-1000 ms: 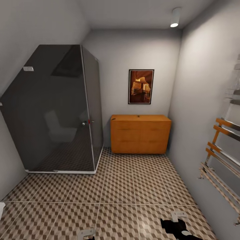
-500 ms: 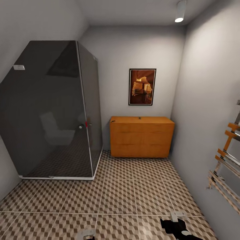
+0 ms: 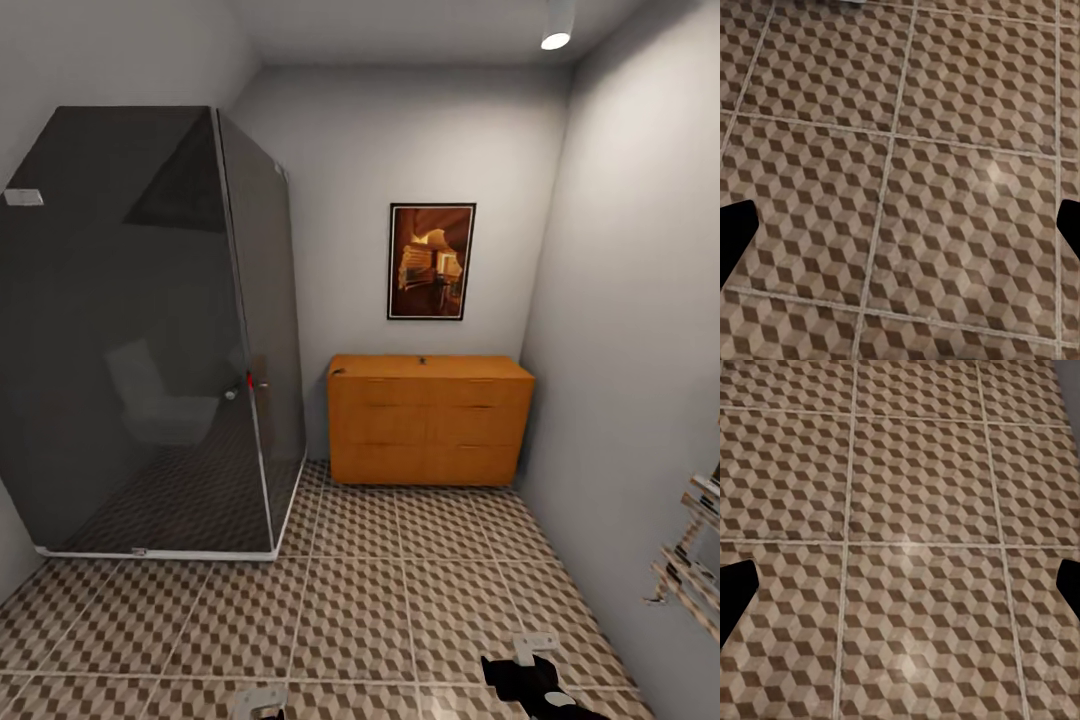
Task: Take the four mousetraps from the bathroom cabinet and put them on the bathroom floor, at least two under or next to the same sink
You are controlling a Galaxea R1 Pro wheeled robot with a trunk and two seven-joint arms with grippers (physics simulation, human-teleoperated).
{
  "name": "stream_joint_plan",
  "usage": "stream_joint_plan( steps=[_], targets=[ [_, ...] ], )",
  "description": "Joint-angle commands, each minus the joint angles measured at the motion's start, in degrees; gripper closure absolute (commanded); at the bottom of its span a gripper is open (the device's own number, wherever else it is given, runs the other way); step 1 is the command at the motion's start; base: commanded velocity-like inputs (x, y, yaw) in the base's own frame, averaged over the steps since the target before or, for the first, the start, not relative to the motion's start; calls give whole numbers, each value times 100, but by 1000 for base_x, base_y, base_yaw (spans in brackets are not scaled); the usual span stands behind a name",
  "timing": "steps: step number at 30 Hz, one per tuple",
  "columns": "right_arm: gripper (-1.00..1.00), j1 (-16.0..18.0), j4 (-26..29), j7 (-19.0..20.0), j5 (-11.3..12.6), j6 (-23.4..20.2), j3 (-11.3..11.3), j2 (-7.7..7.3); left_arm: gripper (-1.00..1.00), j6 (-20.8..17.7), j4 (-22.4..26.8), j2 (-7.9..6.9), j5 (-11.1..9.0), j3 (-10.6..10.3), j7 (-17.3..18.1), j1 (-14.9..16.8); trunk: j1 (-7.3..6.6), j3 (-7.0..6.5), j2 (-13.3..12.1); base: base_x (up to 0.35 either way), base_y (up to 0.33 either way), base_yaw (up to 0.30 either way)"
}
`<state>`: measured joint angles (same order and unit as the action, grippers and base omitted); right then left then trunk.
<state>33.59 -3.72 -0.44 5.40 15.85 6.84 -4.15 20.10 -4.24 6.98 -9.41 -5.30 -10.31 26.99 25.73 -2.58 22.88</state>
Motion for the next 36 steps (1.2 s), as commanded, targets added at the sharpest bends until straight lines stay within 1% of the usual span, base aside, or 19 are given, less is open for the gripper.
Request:
stream_joint_plan(
  steps=[1,18,36],
  targets=[
    [-100,8,-24,0,54,39,48,2,-100,38,-24,2,-52,-50,-6,8,6,2,4,332,-5,0],
    [-100,8,-24,-3,104,49,46,1,-100,38,-24,-1,-51,-50,-6,8,6,2,4,331,-78,0],
    [-100,8,-24,-2,125,51,46,1,-100,37,-18,9,-49,-50,-30,8,6,2,4,282,-212,0]
  ],
)
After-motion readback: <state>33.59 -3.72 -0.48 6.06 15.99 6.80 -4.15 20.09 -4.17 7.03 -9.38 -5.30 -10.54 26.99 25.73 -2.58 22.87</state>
